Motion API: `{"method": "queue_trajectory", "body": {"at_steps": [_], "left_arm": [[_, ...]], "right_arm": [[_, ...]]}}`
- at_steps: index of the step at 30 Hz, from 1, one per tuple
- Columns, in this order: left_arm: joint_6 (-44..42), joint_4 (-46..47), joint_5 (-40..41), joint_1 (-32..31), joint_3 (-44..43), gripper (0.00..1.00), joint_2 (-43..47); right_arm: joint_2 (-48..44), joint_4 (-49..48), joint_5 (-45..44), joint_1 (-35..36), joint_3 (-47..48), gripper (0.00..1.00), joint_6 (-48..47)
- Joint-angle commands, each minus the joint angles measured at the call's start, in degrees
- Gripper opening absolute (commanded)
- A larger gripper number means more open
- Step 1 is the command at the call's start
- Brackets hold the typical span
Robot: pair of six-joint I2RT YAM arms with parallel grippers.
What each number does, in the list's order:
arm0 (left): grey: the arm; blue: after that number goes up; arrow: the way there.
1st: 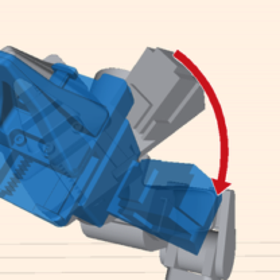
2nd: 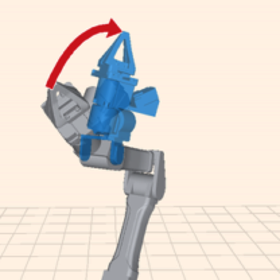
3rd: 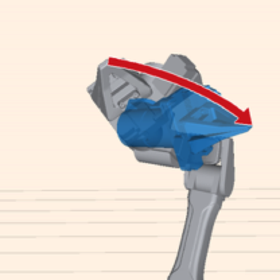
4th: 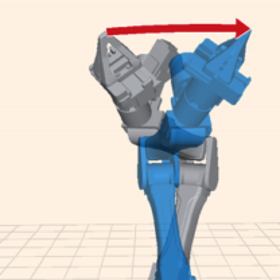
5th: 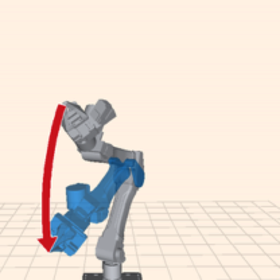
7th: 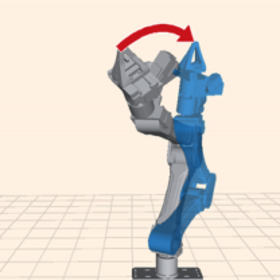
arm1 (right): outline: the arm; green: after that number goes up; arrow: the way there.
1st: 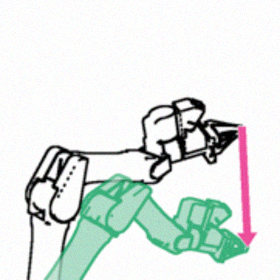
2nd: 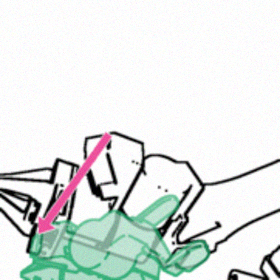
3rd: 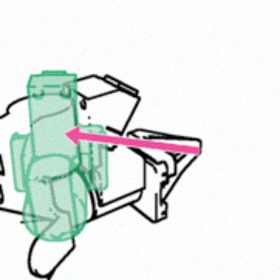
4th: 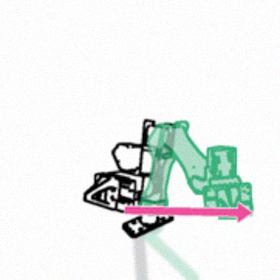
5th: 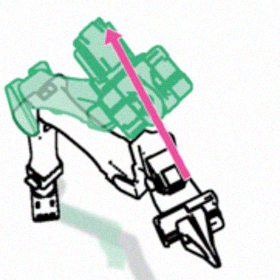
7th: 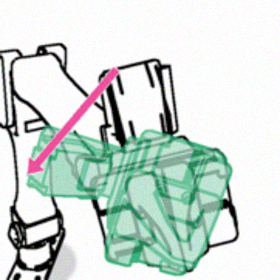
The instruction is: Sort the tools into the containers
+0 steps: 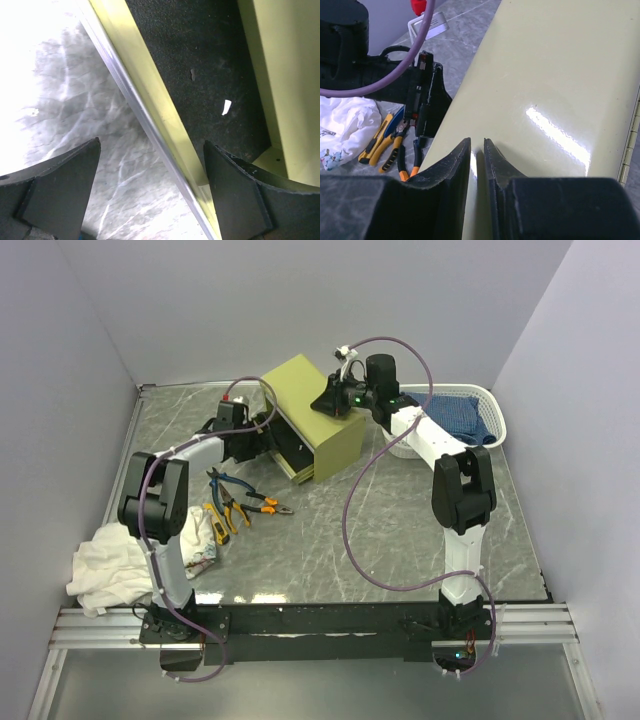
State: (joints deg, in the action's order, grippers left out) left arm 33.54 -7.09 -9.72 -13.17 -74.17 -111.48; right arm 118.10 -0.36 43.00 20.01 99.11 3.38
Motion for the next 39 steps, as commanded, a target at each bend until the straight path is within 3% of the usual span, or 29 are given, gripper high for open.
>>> {"method": "queue_trajectory", "body": {"at_steps": [1, 10, 16, 21, 27, 39], "left_arm": [[-4.01, -5.74, 5.05, 0.95, 2.71, 0.89, 2.49], [-14.88, -4.76, 0.14, 1.83, 0.87, 0.99, 10.13], [-17.20, -13.29, 3.03, 5.77, 2.36, 0.96, 17.43], [-17.28, -18.65, 11.89, 10.17, 10.09, 0.99, 21.03], [-24.83, -20.86, 11.13, 11.59, 15.46, 0.74, 21.31], [-23.70, -18.22, 9.54, 12.64, 15.55, 0.63, 16.74]], "right_arm": [[2.13, 7.74, -4.16, -0.23, -0.85, 0.25, -1.00], [0.99, 8.18, -4.16, -0.32, -2.34, 0.25, -1.71], [1.43, 8.53, -3.54, -0.85, -1.55, 0.25, -1.27], [1.60, 8.18, -3.36, -1.46, -0.94, 0.26, -0.83], [1.16, 7.57, -3.02, -1.55, -1.90, 0.26, -0.56], [0.99, 7.30, -3.80, -1.55, -2.52, 0.26, -0.65]]}}
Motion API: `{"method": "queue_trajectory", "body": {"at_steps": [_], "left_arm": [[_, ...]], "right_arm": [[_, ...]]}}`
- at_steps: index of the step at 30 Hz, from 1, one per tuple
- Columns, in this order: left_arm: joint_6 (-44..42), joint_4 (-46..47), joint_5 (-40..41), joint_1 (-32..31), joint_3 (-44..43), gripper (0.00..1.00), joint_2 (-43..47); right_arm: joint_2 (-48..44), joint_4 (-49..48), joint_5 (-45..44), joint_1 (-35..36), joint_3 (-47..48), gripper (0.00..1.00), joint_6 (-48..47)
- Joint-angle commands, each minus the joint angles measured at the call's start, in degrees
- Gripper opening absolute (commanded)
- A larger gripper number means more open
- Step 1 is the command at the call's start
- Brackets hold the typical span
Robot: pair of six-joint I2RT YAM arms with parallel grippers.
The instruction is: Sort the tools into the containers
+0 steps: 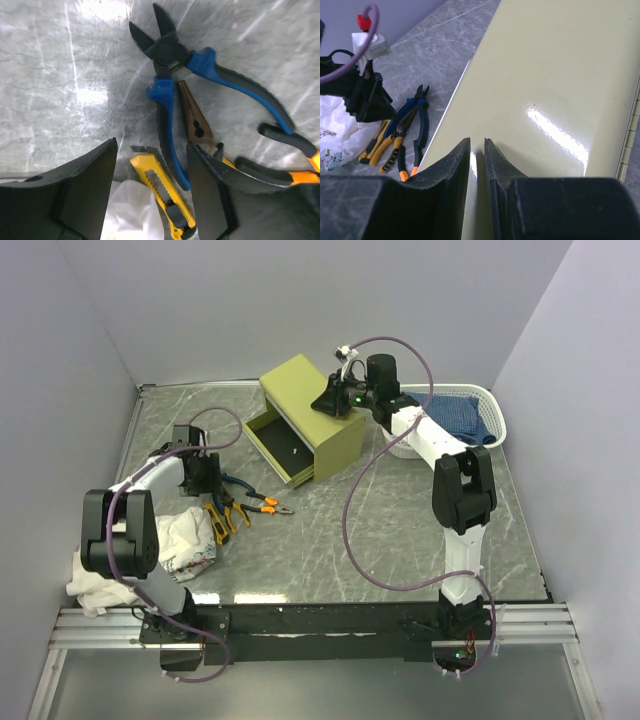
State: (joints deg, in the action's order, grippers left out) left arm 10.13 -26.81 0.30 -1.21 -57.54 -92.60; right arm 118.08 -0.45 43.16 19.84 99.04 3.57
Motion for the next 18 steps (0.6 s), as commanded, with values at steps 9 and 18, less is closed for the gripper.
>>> {"method": "queue_trajectory", "body": {"at_steps": [9, 18], "left_arm": [[-1.60, 2.29, -2.75, 1.04, -6.27, 0.48, -9.53], [-0.47, 2.20, -9.43, 4.19, -13.20, 0.01, -10.33]], "right_arm": [[0.31, 7.48, -5.19, -1.20, -3.86, 0.26, -1.73], [0.39, 8.27, -5.98, -1.29, -3.16, 0.26, -2.61]]}}
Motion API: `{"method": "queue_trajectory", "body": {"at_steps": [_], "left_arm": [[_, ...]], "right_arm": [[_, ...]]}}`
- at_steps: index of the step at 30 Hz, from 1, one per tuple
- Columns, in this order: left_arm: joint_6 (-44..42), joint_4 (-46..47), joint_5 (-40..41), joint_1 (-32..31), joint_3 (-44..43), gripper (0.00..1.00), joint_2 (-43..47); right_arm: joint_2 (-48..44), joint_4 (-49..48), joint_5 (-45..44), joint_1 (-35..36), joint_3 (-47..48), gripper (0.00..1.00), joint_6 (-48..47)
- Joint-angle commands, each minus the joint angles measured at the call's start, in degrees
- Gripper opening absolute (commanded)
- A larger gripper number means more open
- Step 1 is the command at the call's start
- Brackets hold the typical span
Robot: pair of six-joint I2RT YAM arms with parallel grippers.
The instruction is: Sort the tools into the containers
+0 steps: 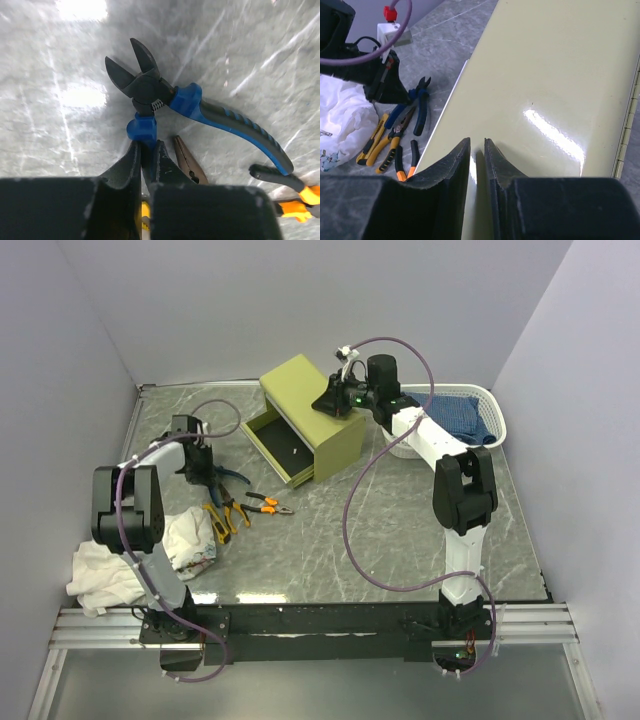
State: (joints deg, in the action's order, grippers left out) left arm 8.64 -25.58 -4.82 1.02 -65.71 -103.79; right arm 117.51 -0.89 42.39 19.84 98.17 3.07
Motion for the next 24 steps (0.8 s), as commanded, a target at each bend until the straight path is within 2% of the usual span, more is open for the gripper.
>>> {"method": "queue_trajectory", "body": {"at_steps": [1, 4, 7, 12, 19, 24], "left_arm": [[1.72, 0.37, -4.67, 2.41, -7.04, 0.01, 1.30], [2.61, -0.17, -9.66, 3.20, -11.00, 0.01, 3.24], [4.01, 0.00, -20.11, 2.50, -15.56, 0.01, 3.86], [4.18, -3.94, -22.07, -4.09, -25.76, 0.01, -1.67], [10.42, 3.34, -32.87, -5.41, -24.47, 0.01, -4.84], [15.69, 9.30, -36.48, -5.85, -22.01, 0.01, -6.07]], "right_arm": [[0.96, 8.97, -5.39, -1.20, -2.19, 0.26, -2.19], [0.79, 9.32, -5.48, -1.29, -2.37, 0.26, -2.54], [0.61, 9.50, -5.74, -1.29, -2.81, 0.26, -2.54], [0.44, 9.41, -5.65, -1.29, -2.98, 0.26, -2.54], [-0.44, 9.85, -6.53, -1.29, -3.07, 0.26, -4.20], [-1.23, 10.03, -6.97, -1.29, -4.56, 0.26, -4.65]]}}
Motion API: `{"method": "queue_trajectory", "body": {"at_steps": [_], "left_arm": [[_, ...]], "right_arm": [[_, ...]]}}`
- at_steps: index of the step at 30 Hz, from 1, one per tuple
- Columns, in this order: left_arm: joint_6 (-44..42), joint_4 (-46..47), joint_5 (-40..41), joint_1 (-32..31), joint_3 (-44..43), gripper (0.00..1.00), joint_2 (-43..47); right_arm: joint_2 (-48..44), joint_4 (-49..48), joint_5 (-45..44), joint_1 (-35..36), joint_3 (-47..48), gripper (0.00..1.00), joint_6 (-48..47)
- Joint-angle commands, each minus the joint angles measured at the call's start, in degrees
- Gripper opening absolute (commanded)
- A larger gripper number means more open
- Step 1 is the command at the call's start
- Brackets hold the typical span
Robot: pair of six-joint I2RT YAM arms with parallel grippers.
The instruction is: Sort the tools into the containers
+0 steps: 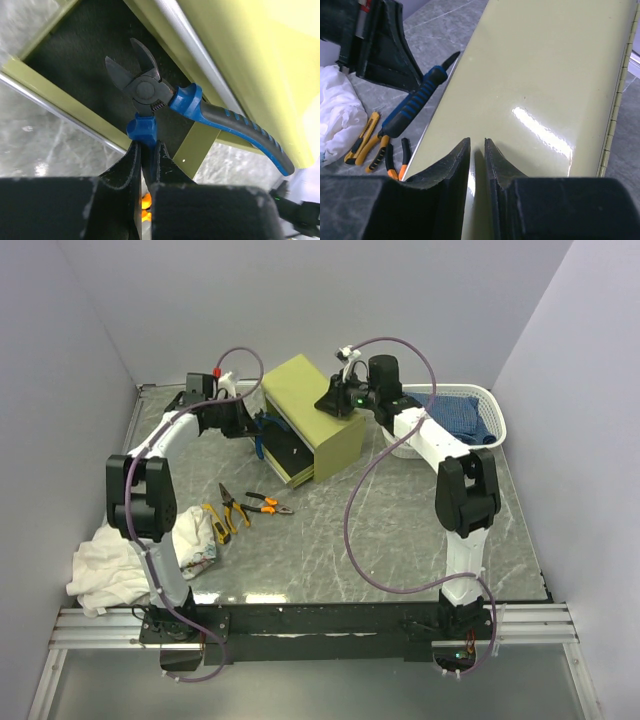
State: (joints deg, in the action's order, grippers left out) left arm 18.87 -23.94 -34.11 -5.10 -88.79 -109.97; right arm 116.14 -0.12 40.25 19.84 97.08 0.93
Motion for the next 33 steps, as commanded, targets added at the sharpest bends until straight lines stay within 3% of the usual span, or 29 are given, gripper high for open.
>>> {"method": "queue_trajectory", "body": {"at_steps": [1, 8, 10, 11, 13, 14, 27, 33], "left_arm": [[6.43, 8.55, -8.59, 0.10, 1.25, 0.01, -0.41], [12.93, 14.45, -13.61, -1.31, 0.64, 0.02, -4.19], [13.29, 14.37, -14.23, -1.49, 0.03, 0.22, -5.42], [13.56, 13.76, -14.06, -1.49, -0.67, 0.38, -5.86], [12.69, 12.70, -14.32, -1.49, -1.12, 0.86, -6.65], [10.68, 10.61, -14.58, -1.49, -2.25, 0.97, -6.74], [-5.24, -0.92, -8.26, 3.43, 5.47, 0.96, 8.63], [-14.47, -7.95, 0.61, 3.35, 9.07, 0.97, 10.92]], "right_arm": [[-0.03, 9.17, -5.09, -1.29, -3.56, 0.26, -2.68], [0.14, 9.26, -5.62, -1.11, -3.74, 0.26, -3.04], [0.23, 9.35, -5.88, -1.03, -3.65, 0.26, -3.30], [0.14, 9.44, -6.06, -0.85, -3.65, 0.26, -3.39], [0.23, 9.79, -6.23, -0.76, -3.65, 0.27, -3.74], [0.23, 9.88, -6.24, -0.76, -3.65, 0.26, -3.83], [0.93, 10.05, -7.20, -0.50, -3.48, 0.26, -4.44], [-1.33, 11.72, -4.48, 0.37, -1.63, 0.22, -9.77]]}}
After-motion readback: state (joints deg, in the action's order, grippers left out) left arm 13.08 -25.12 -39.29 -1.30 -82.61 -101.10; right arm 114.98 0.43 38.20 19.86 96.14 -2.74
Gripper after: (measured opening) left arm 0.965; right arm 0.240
